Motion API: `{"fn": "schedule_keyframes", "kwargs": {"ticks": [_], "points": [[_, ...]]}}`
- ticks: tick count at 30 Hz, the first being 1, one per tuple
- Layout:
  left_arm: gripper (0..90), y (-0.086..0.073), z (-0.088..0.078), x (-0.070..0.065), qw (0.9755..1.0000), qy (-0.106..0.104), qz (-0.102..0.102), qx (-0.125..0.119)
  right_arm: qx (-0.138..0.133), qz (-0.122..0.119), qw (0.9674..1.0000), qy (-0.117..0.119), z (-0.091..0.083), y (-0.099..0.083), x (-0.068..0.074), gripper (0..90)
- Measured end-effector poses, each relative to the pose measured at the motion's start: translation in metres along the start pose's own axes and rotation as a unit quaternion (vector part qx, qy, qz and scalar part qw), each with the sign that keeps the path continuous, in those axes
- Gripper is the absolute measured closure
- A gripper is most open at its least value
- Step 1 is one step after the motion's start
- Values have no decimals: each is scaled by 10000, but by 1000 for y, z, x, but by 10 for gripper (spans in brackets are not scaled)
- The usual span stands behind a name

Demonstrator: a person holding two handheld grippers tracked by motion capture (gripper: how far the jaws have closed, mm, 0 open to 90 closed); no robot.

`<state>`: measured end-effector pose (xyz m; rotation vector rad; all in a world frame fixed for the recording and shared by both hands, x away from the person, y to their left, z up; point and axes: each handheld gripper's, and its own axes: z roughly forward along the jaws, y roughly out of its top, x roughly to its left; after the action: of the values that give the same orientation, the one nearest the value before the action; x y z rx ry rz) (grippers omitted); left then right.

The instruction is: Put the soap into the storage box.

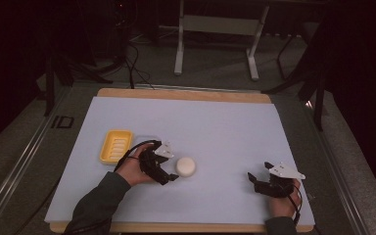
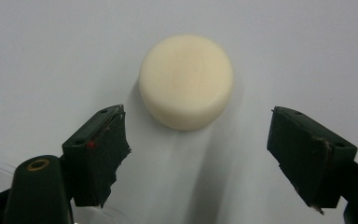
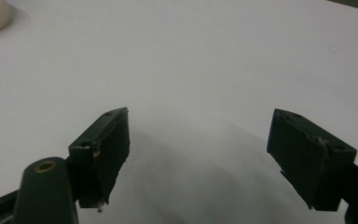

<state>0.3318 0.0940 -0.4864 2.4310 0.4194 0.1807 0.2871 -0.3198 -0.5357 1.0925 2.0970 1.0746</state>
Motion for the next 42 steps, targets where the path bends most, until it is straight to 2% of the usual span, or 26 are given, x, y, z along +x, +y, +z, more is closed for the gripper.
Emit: {"fn": "schedule_keyframes", "kwargs": {"ticks": [11, 23, 29, 34, 42], "points": [[187, 6, 11, 1, 9999, -14, 52, 132, -13, 2, 10000, -7, 0, 0, 0, 209], [188, 13, 26, 2, 9993, -148, 112, 330, -17, 7, 10000, -1, 0, 0, 0, 206], [187, 16, 30, 2, 9990, -144, 119, 404, -17, -5, 10000, 7, 0, 0, 0, 205], [179, 20, 38, 2, 9982, -127, 150, 562, -18, -3, 10000, 6, 0, 0, 0, 206], [165, 25, 42, 4, 9978, -120, 173, 628, -19, -9, 10000, 9, 0, 0, 0, 206]]}}
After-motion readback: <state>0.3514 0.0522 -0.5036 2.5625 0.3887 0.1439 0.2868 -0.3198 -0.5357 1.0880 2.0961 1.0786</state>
